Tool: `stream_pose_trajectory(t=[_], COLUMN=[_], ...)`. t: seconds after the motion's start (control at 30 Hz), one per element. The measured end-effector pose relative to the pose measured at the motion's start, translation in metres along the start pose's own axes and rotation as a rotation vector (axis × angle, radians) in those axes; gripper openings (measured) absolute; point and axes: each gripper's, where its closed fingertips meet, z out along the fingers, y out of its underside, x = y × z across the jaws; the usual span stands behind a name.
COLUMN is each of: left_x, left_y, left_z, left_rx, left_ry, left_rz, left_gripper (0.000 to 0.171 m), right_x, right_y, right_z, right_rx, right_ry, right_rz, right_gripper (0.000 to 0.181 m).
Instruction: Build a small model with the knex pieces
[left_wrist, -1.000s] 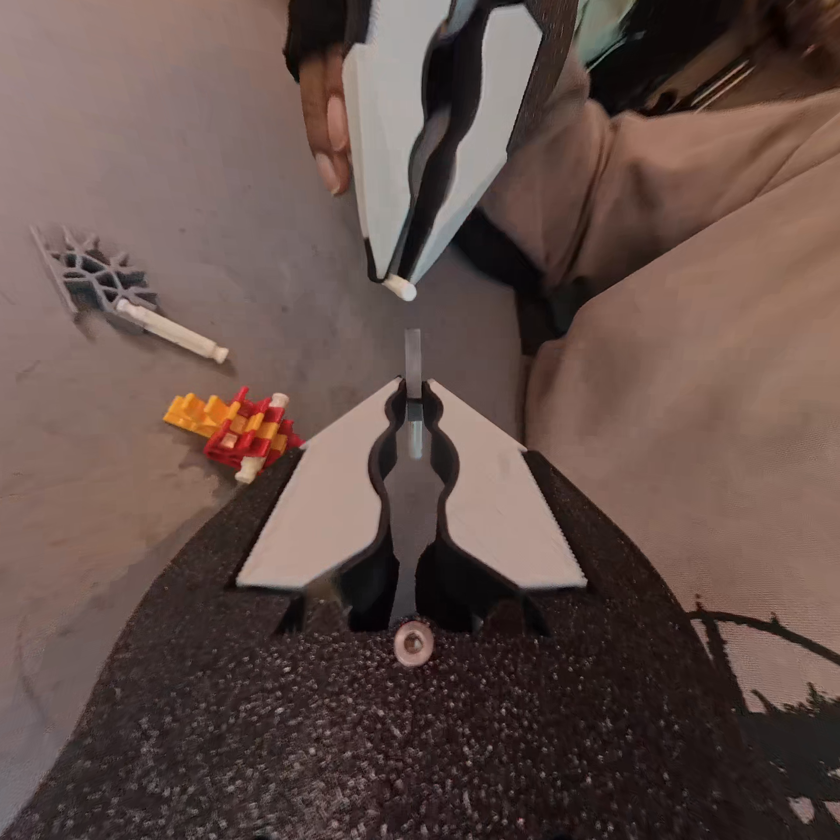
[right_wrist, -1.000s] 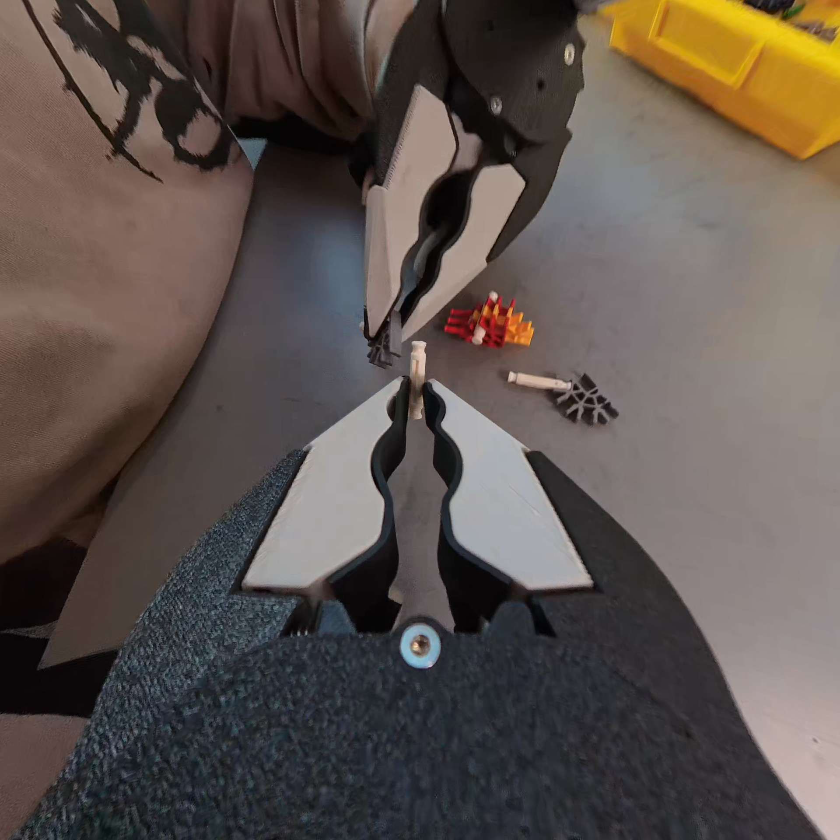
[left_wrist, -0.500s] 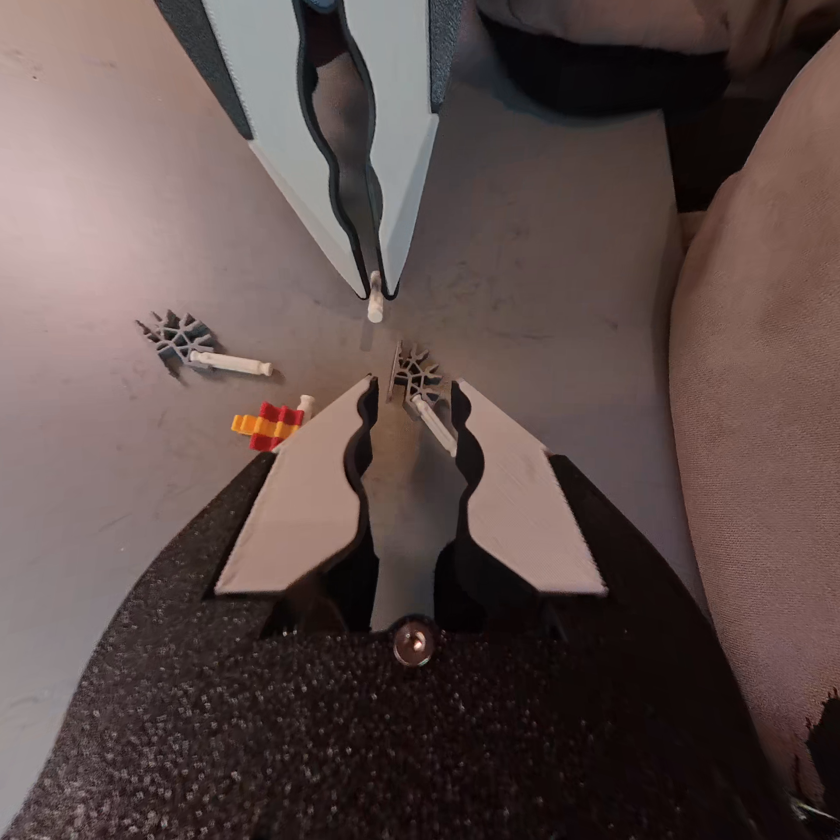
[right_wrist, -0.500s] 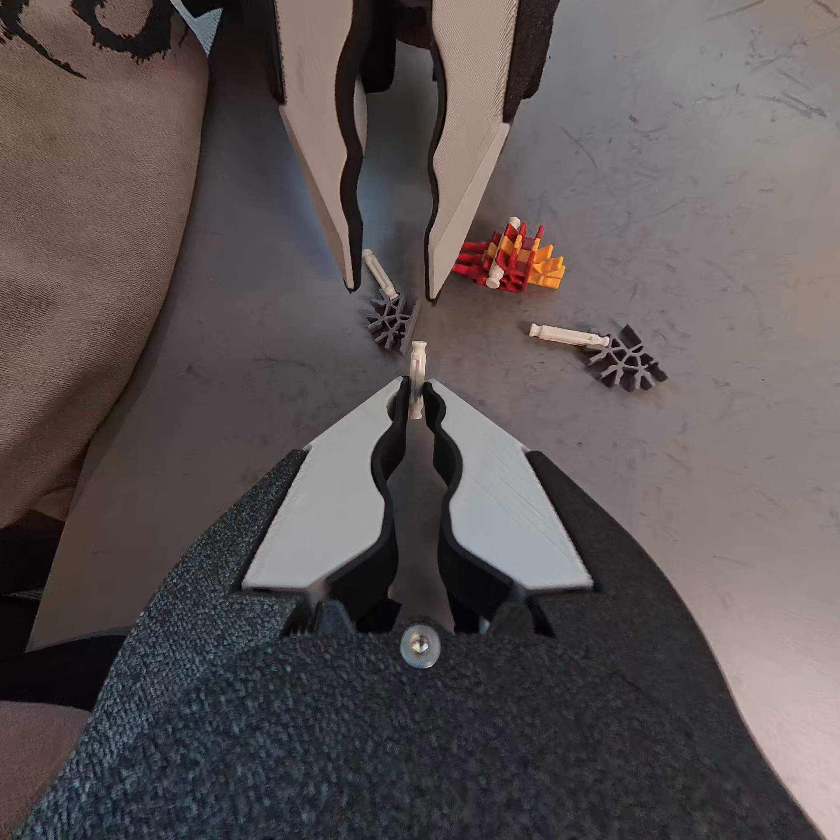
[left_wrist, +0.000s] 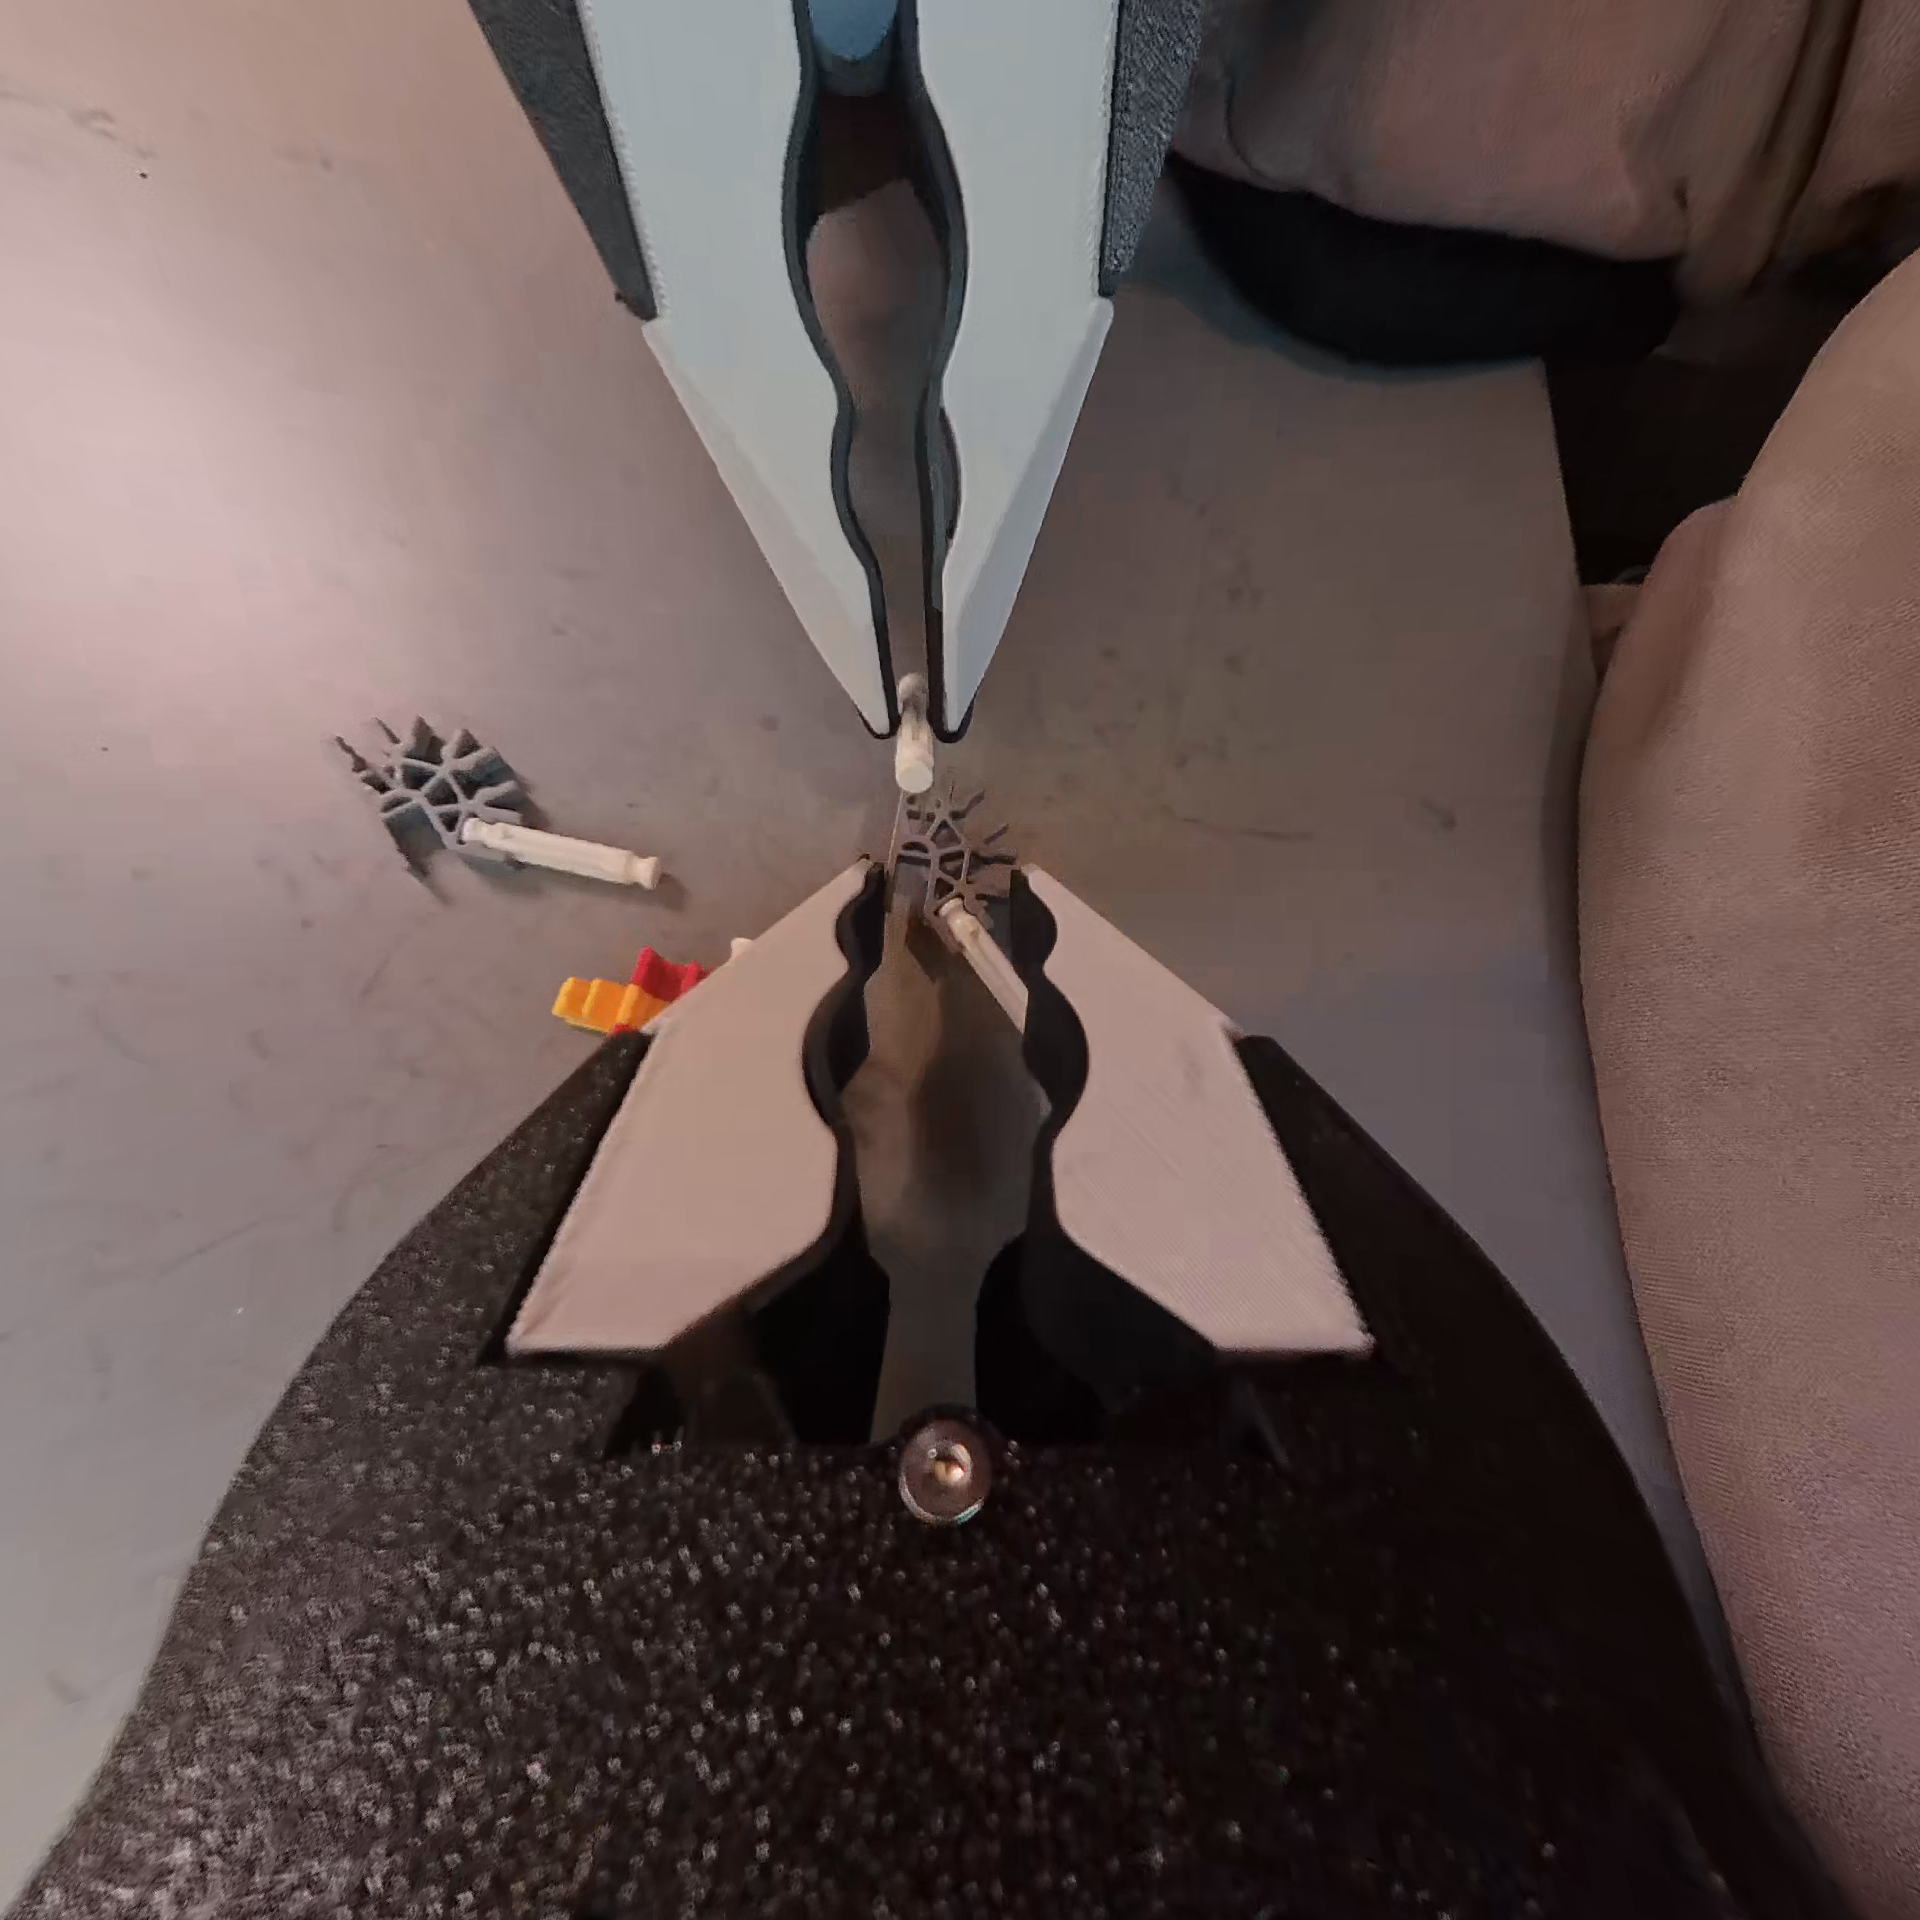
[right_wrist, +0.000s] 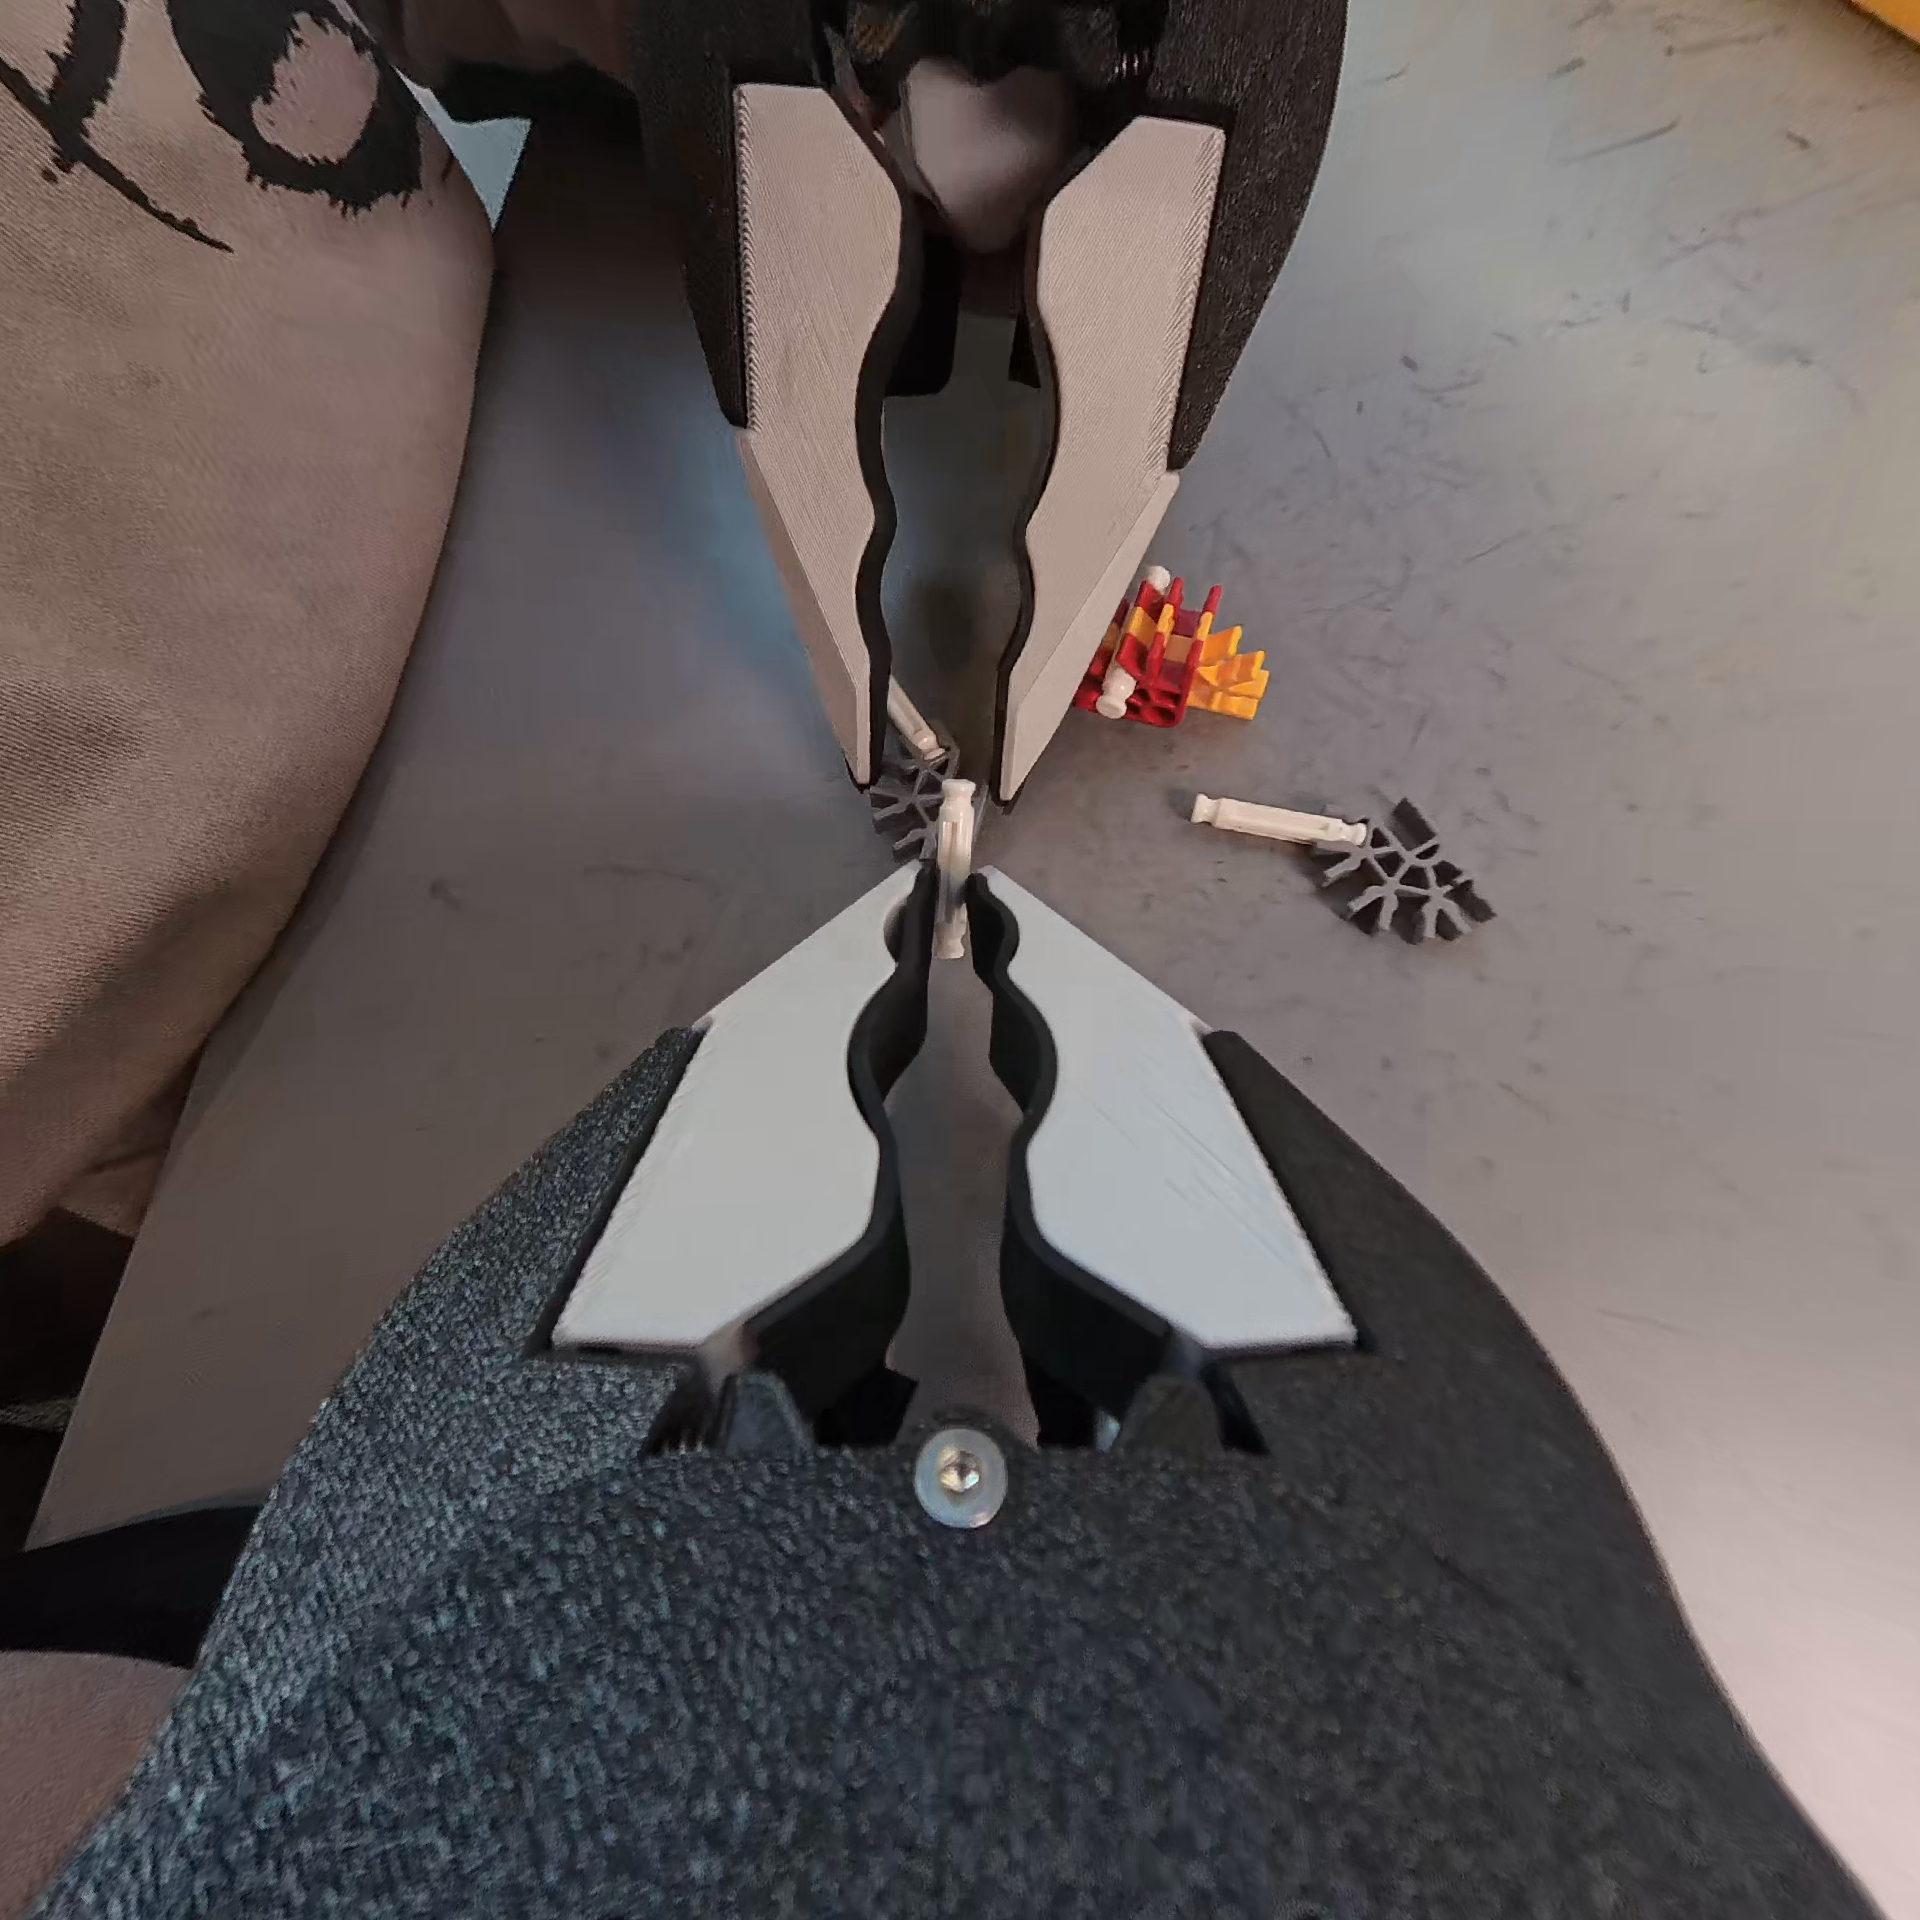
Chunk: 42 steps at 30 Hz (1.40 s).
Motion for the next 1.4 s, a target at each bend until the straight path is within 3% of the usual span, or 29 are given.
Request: stream_pose_trajectory(t=[0.4,0.6,0.8,1.23,1.4], left_x=[-0.011,-0.010,-0.002,0.009,0.013], left_y=[-0.062,-0.073,-0.070,-0.022,-0.015], left_z=[-0.050,-0.062,-0.054,0.005,0.012], left_rx=[0.509,0.599,0.572,0.133,0.082], left_ry=[0.150,0.155,0.207,0.016,0.010], left_rz=[-0.207,-0.197,-0.208,-0.020,0.019], left_gripper=[0.023,0.023,0.023,0.023,0.026], right_x=[0.019,0.016,0.011,-0.004,-0.006], right_y=[-0.058,-0.072,-0.072,-0.020,-0.016], right_z=[-0.053,-0.066,-0.063,-0.020,-0.010], right_rx=[0.360,0.452,0.419,0.076,0.020], right_ry=[0.125,0.111,0.109,-0.003,0.002], right_rz=[0.005,0.012,-0.003,0.063,0.053], right_gripper=[0.004,0.003,0.004,0.004,0.004])
